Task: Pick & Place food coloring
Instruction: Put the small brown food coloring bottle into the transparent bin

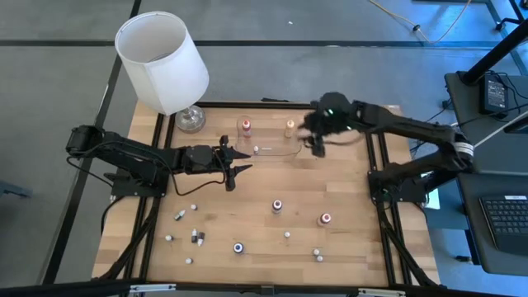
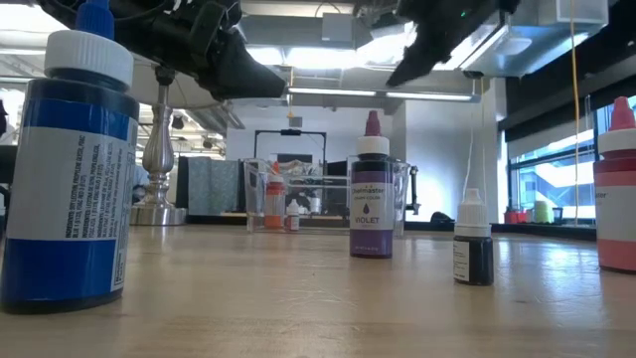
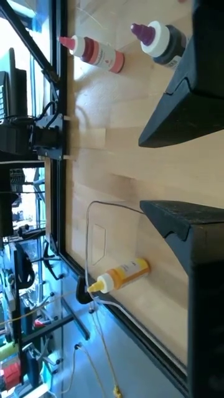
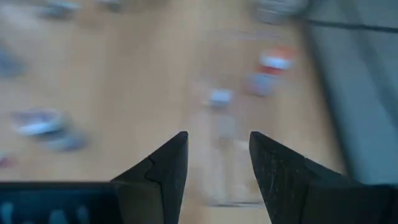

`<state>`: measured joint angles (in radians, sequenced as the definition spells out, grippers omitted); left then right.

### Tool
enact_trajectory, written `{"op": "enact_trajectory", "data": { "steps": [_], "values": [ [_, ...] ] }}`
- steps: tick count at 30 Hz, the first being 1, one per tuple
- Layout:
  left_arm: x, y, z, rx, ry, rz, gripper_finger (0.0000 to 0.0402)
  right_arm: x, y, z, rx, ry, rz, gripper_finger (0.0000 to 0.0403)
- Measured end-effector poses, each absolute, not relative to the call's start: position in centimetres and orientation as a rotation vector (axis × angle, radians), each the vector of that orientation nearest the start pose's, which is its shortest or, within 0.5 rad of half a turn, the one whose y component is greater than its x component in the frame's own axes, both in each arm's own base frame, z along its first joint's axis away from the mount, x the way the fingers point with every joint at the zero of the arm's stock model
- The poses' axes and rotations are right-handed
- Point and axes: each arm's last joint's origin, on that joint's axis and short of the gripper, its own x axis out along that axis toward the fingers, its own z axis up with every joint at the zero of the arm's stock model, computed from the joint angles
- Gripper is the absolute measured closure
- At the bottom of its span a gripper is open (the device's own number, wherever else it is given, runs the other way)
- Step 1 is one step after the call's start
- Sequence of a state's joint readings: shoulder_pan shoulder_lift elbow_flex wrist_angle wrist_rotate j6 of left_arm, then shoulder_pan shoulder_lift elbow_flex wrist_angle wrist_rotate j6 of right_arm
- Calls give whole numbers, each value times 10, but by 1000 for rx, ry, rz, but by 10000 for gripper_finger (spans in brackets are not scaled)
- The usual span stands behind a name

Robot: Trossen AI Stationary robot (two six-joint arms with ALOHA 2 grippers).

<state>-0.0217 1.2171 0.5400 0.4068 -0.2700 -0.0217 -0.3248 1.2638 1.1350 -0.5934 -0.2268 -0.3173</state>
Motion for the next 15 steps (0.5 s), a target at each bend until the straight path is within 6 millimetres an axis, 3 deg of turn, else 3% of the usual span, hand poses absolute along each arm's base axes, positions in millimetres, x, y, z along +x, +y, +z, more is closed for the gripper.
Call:
{"op": "enact_trajectory", "data": {
  "steps": [4,7,11,15],
  "values": [
    [249,1,218,0,270,245,258,230,-40,303,-74,641,154,228],
    [249,1,218,-8,276,247,258,210,-21,283,-86,591,91,228],
    [250,1,226,-49,372,259,258,182,-6,269,-104,526,-21,228],
    [250,1,242,-150,604,313,258,164,-1,264,-114,455,-108,228]
  ]
}}
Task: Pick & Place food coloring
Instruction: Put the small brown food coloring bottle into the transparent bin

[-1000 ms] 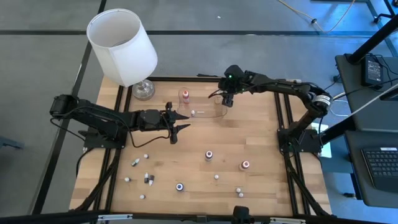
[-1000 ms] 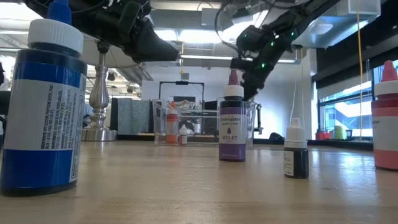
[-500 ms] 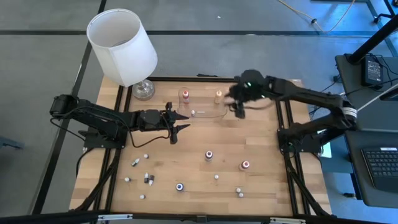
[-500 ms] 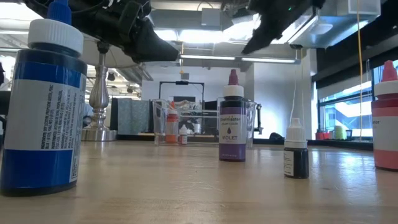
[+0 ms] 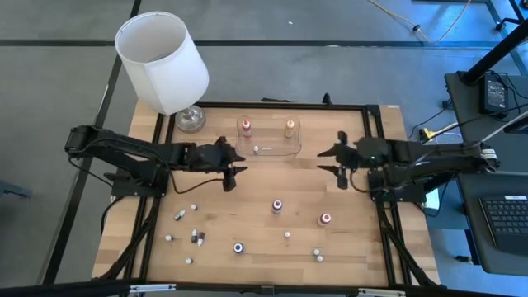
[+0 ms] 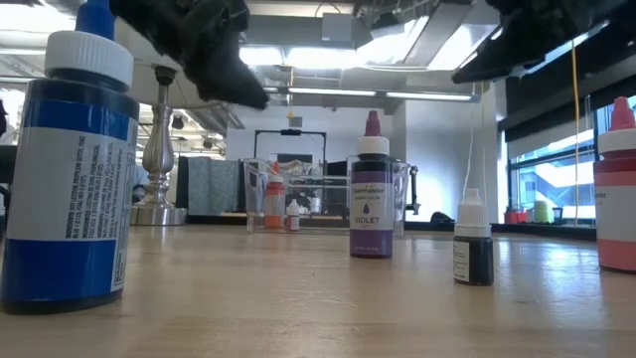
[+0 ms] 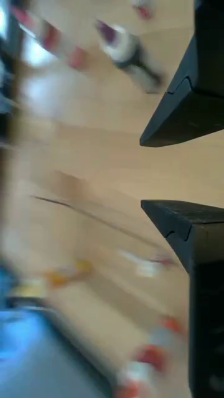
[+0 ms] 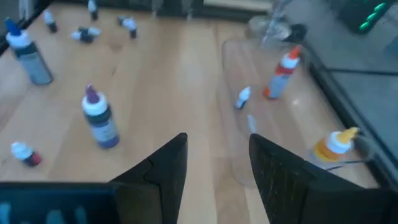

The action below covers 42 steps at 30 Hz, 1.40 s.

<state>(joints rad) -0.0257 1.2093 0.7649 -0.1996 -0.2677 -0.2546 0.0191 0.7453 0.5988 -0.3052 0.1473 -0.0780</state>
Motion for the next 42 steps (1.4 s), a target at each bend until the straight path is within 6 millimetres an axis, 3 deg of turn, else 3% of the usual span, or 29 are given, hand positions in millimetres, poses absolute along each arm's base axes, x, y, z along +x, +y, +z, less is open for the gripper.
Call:
{"op": "enact_trajectory", "data": {
  "steps": [6,16,21,33,42],
  "values": [
    [243,-4,258,-371,908,486,258,157,2,254,-117,386,-92,228],
    [229,-38,230,-628,1238,724,258,157,2,221,-118,424,-90,228],
    [225,-50,216,-708,1344,880,258,157,2,218,-119,415,-90,228],
    [232,-81,181,-797,1547,952,258,157,2,218,-115,417,-78,228],
    [232,-93,171,-797,1590,991,258,157,2,218,-114,417,-78,228]
  ]
}}
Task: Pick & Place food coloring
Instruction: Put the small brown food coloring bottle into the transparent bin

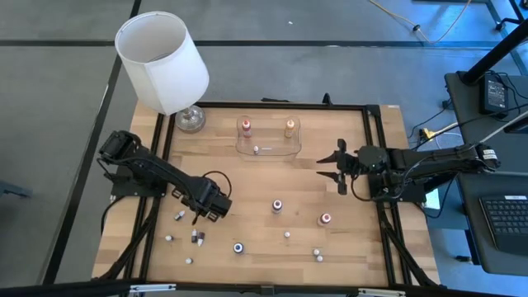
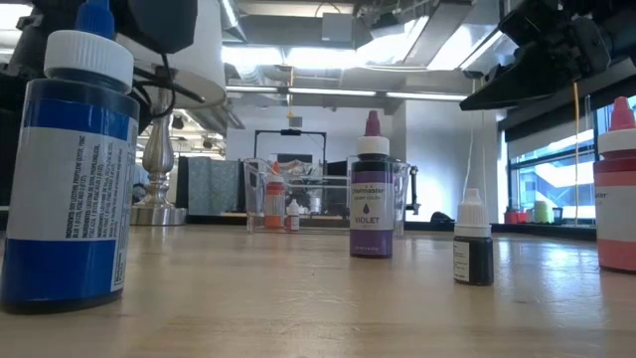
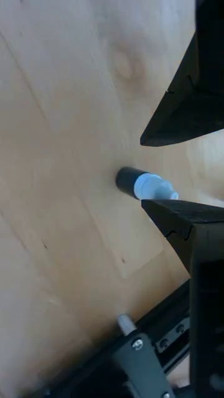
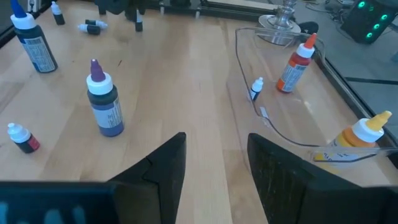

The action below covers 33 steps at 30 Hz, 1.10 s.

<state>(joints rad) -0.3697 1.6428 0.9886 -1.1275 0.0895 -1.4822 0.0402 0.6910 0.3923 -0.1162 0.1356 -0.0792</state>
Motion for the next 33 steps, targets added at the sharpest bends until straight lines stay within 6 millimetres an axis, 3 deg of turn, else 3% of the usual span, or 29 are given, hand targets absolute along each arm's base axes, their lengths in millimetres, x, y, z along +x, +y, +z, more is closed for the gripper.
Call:
{"op": "enact_trajectory", "data": {
  "steps": [19,33],
  "values": [
    [216,-90,154,-798,1666,1047,258,157,2,218,-114,417,-78,228],
    [216,-90,154,-709,1719,919,258,157,2,218,-115,420,-78,228]
  ]
}}
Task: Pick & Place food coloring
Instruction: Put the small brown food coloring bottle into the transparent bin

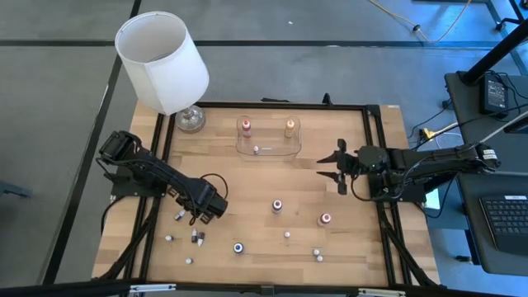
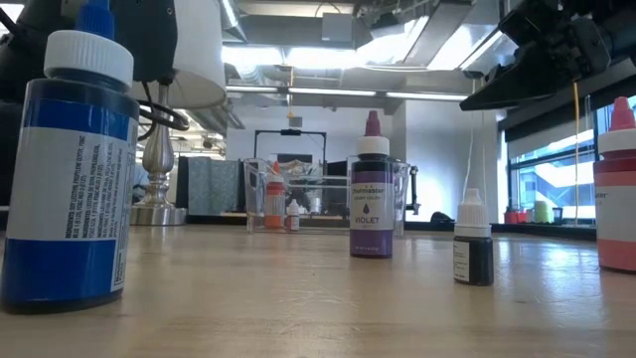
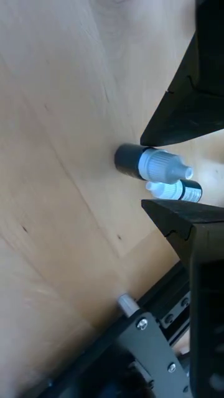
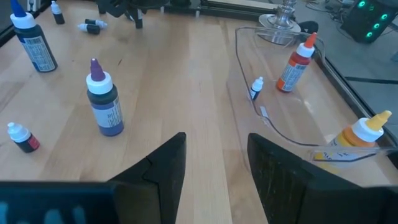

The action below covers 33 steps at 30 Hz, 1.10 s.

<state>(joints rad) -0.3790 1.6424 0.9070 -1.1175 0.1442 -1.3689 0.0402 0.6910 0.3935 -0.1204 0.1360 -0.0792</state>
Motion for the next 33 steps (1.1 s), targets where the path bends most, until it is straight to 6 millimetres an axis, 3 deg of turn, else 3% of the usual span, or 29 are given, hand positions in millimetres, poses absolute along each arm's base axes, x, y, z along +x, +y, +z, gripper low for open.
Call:
{"op": "enact_trajectory", "data": {
  "steps": [11,25,29,33],
  "values": [
    [216,-91,155,-718,1722,920,265,156,2,218,-115,423,-79,228],
    [217,-90,156,-722,1738,895,341,156,2,218,-119,424,-79,228],
    [229,-89,166,-715,1706,823,341,156,2,218,-119,424,-79,228],
    [252,-83,188,-643,1600,702,341,156,2,218,-119,424,-80,228]
  ]
}}
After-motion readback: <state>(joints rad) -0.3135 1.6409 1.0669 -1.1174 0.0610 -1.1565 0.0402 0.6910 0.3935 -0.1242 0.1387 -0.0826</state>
